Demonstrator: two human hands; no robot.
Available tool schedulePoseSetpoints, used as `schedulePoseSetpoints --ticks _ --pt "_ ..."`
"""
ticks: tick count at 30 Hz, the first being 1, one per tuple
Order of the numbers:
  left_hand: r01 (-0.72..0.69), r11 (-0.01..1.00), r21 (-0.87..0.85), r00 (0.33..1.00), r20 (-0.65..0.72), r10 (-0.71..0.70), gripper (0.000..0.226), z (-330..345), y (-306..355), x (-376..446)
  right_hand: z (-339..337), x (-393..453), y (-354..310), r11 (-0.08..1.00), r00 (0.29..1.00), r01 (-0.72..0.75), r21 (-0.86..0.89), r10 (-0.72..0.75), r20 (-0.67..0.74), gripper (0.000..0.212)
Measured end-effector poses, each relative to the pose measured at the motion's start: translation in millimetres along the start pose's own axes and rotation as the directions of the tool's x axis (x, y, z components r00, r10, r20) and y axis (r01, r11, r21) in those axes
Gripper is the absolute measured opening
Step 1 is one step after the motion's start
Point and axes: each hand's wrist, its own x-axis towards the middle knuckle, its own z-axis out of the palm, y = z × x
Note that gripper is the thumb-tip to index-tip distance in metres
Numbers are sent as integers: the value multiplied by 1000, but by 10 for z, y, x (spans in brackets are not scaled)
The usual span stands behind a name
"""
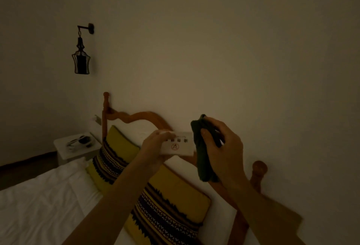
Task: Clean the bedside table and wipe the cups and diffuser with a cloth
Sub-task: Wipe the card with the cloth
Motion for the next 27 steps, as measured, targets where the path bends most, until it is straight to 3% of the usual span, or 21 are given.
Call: schedulePoseSetpoints --ticks 2,5,7,10,13,16,19,22,25,27 --pt "46 988 -146 997 -53 -55 20 18 -83 18 74 -186 33 995 994 89 -50 -92 -56 33" --pt "94 978 -189 995 39 -89 7 96 -251 -77 293 -444 58 965 971 230 -128 -237 -38 31" --pt "200 946 -256 980 68 -189 18 164 -374 -201 418 -588 89 935 951 306 -176 -309 10 29" --pt "246 903 -353 969 124 -216 40 170 -498 -294 468 -663 173 873 901 431 -228 -430 60 28" --pt "285 887 -363 956 178 -234 40 141 -522 -380 445 -645 246 852 876 483 -203 -475 87 27" --pt "274 829 -488 960 96 -262 38 8 -597 -327 489 -666 310 885 887 456 -96 -444 129 29" --pt "247 902 -355 967 36 -251 38 -144 -689 -301 576 -712 456 945 938 327 -15 -322 128 30" --pt "303 896 -325 951 40 -307 17 -397 -814 -299 660 -752 724 955 951 294 -24 -290 110 31" --pt "361 855 -373 925 29 -378 36 -704 -981 -309 737 -679 1060 958 962 272 -94 -266 67 31" --pt "391 817 -424 911 48 -410 43 -899 -1112 -360 821 -641 1310 976 984 173 -130 -167 60 31"
